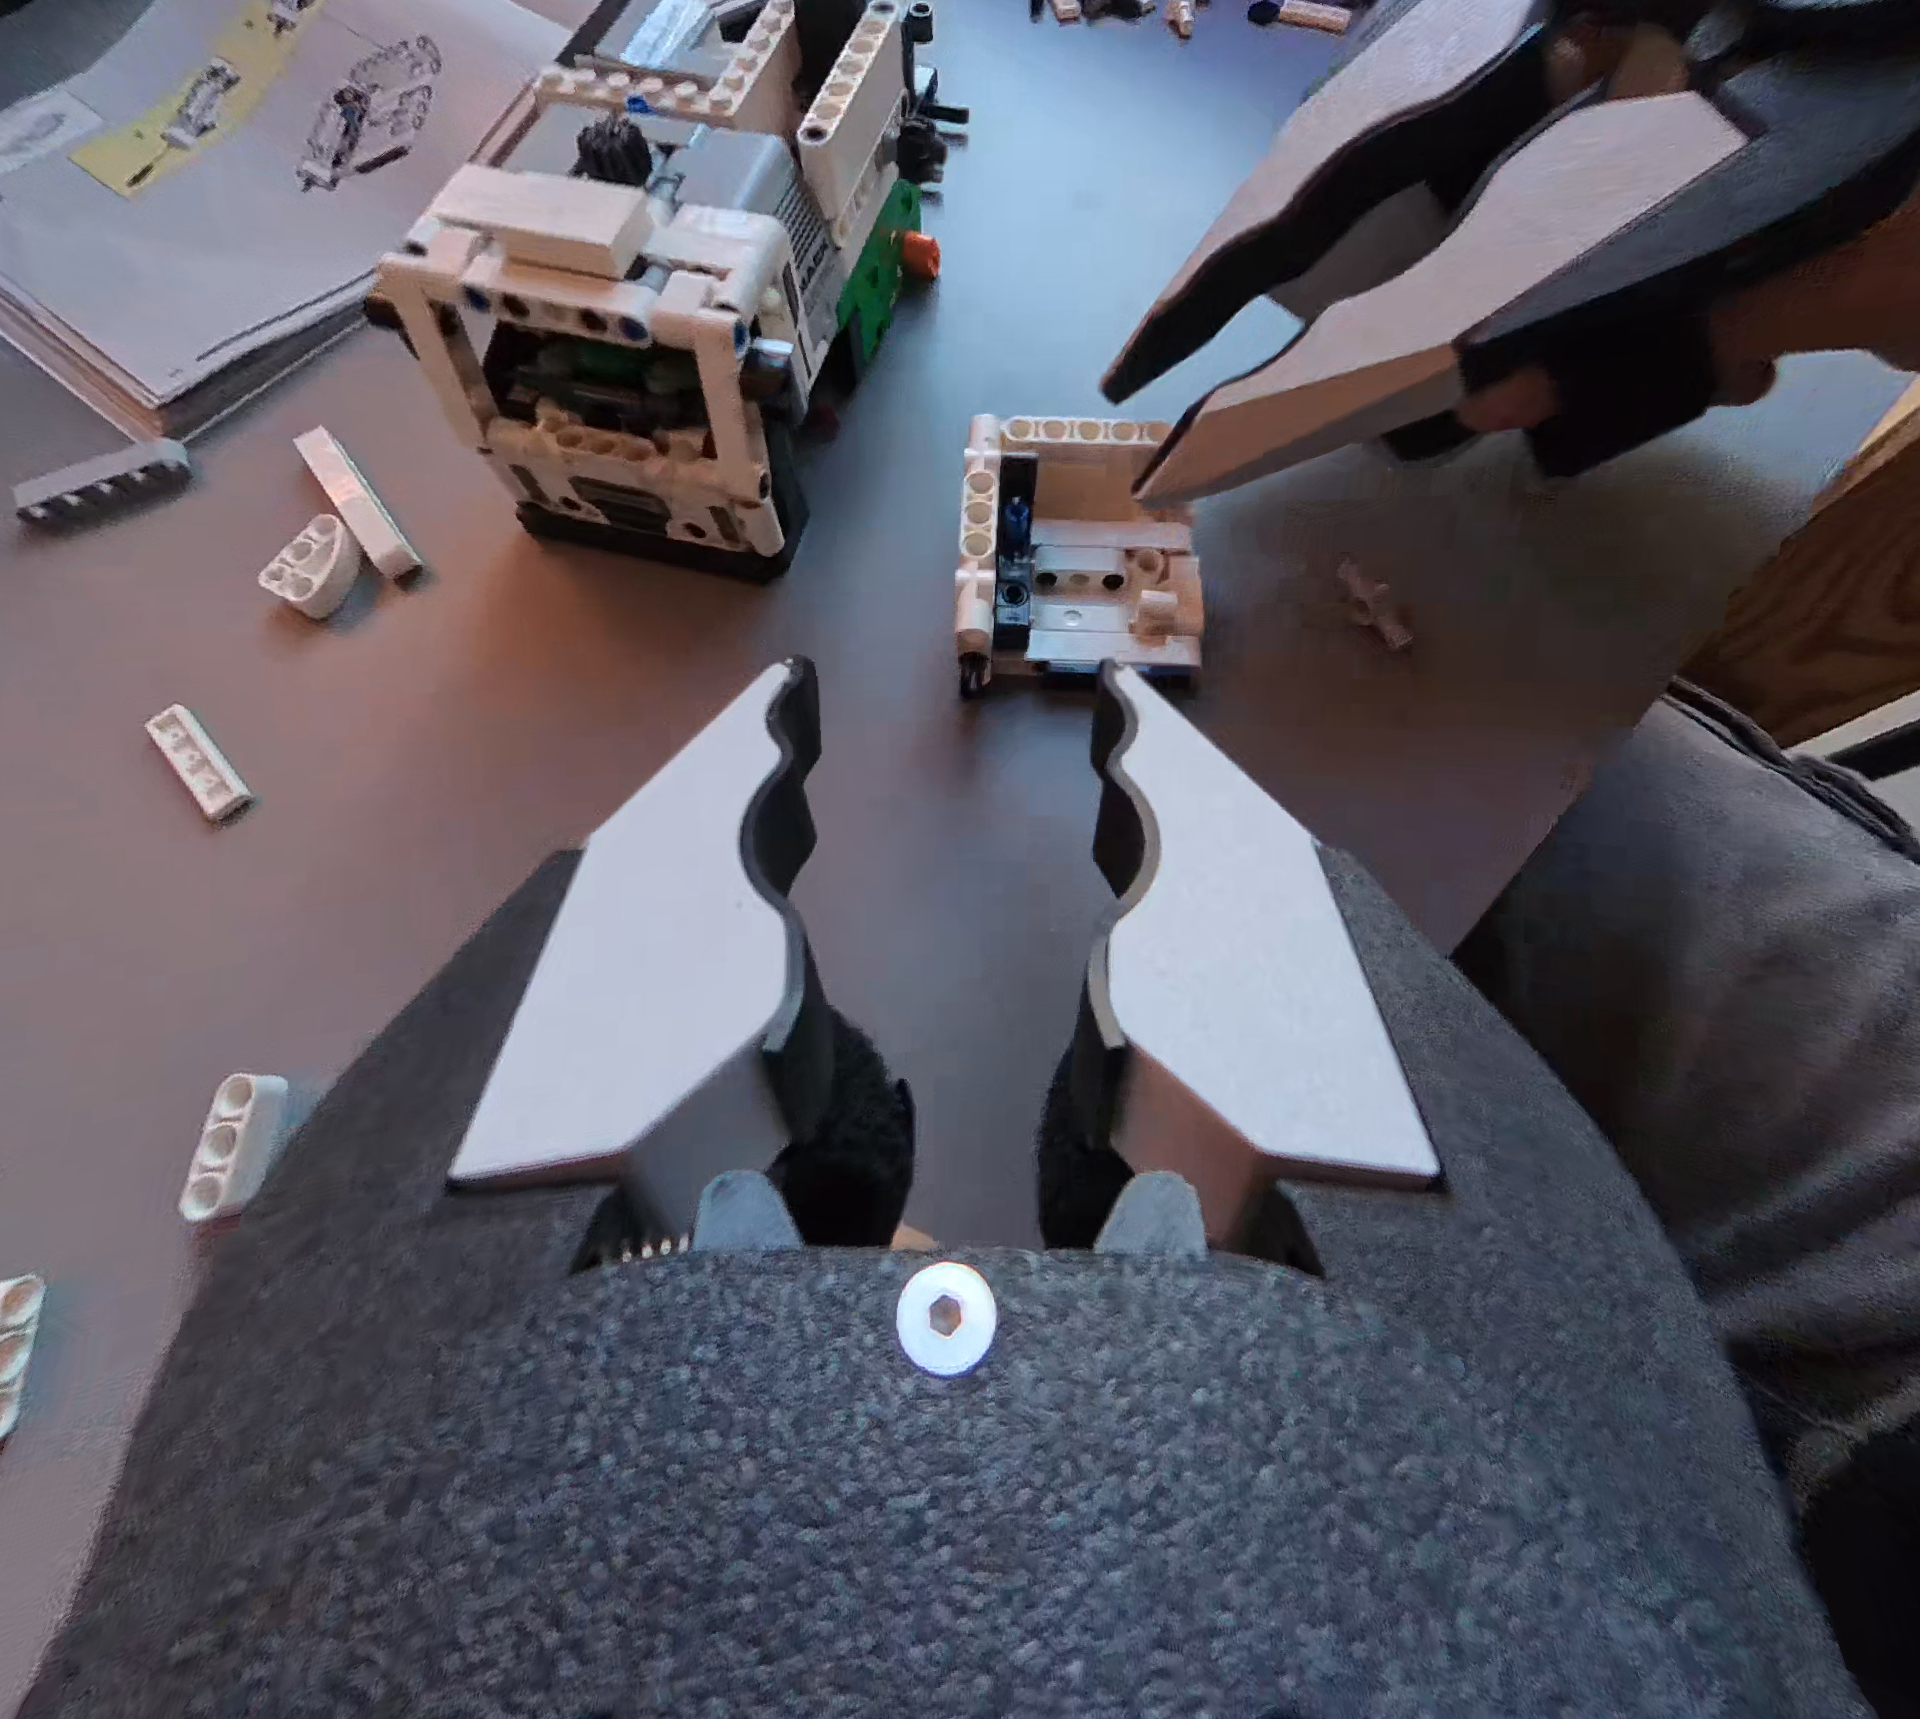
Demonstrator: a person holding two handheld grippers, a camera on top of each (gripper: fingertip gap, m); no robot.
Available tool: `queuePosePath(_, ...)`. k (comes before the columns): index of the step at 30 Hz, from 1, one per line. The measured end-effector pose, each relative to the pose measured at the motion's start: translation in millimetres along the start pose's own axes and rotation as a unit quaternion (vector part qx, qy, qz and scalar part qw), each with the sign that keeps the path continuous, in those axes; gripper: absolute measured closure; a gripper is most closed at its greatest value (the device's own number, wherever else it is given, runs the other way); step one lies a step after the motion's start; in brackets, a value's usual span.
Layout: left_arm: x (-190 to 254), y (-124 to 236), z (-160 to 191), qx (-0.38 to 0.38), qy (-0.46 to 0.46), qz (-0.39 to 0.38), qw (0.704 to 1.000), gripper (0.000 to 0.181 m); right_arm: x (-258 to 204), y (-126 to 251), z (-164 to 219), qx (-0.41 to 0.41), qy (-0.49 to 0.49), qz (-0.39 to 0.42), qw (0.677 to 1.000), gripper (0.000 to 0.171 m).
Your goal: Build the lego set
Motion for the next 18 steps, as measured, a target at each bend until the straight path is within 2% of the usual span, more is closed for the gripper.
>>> queuePosePath(2, -3, 1, 1, -0.003, 0.029, 0.036, 0.999, 0.135, 2, -12, 1, -0.020, 0.021, -0.012, 1.000, 0.141)
queuePosePath(4, -2, 3, 0, 0.003, 0.059, 0.080, 0.995, 0.135, 3, -13, -3, -0.020, 0.048, -0.002, 0.999, 0.164)
queuePosePath(5, -3, 3, -2, 0.008, 0.070, 0.096, 0.993, 0.135, 5, -11, -6, -0.011, 0.072, 0.011, 0.997, 0.165)
queuePosePath(7, -4, 2, -4, 0.013, 0.092, 0.117, 0.989, 0.134, 7, 0, -17, 0.051, 0.095, 0.050, 0.993, 0.165)
queuePosePath(9, 1, 0, -10, 0.024, 0.127, 0.148, 0.981, 0.130, 6, 15, -29, 0.103, 0.067, 0.060, 0.991, 0.165)
queuePosePath(13, 24, 7, -29, 0.117, 0.233, 0.237, 0.936, 0.129, -11, 48, -49, 0.243, 0.002, 0.097, 0.965, 0.165)
queuePosePath(16, 39, 15, -33, 0.173, 0.295, 0.296, 0.892, 0.137, -30, 59, -42, 0.271, 0.016, 0.158, 0.949, 0.165)
queuePosePath(18, 46, 15, -30, 0.181, 0.309, 0.308, 0.881, 0.146, -44, 59, -34, 0.291, 0.000, 0.154, 0.944, 0.165)
Point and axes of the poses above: each gripper's, where its closed fingertips meet, y back along the fingers, z out of its underside, x = y × z across the jaws, the point moved 7 cm from there along y, back along the fingers, and after that the axes turned 6 degrees about y, right-handed, at the moved point
